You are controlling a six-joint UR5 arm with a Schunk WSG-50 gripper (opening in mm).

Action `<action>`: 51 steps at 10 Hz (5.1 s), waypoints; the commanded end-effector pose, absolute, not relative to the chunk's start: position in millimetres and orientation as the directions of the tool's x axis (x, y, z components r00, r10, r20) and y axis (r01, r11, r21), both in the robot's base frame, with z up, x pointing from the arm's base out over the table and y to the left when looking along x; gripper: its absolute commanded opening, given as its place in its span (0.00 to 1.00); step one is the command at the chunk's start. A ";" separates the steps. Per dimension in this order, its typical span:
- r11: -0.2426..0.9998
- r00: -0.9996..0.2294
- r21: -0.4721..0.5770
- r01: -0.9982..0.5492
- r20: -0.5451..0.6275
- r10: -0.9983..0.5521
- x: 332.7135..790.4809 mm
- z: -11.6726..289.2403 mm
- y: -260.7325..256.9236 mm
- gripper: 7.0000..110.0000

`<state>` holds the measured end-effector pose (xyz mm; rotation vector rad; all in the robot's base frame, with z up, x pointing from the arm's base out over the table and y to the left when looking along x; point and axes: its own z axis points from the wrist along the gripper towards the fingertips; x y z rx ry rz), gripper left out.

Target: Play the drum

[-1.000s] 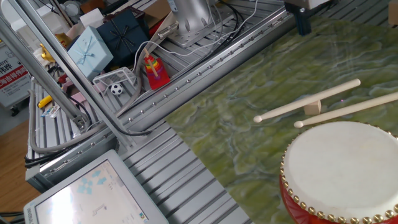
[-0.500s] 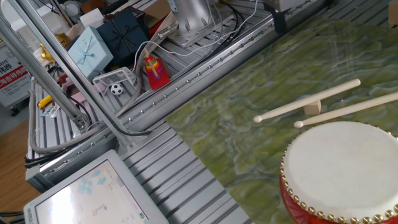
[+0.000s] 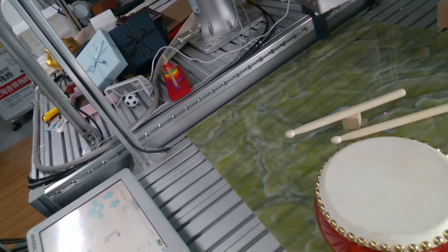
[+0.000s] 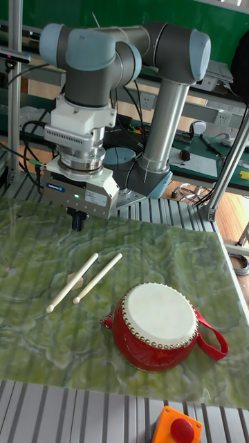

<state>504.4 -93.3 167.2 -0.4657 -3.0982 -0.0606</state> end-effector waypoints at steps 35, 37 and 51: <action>0.979 -0.980 0.035 0.200 -0.016 0.201 468.3 78.6 -91.6 0.00; 0.980 -0.980 0.024 0.199 -0.022 0.199 469.1 78.5 -94.6 0.00; 0.990 -0.990 -0.003 0.140 0.014 0.140 502.3 95.1 -101.4 0.00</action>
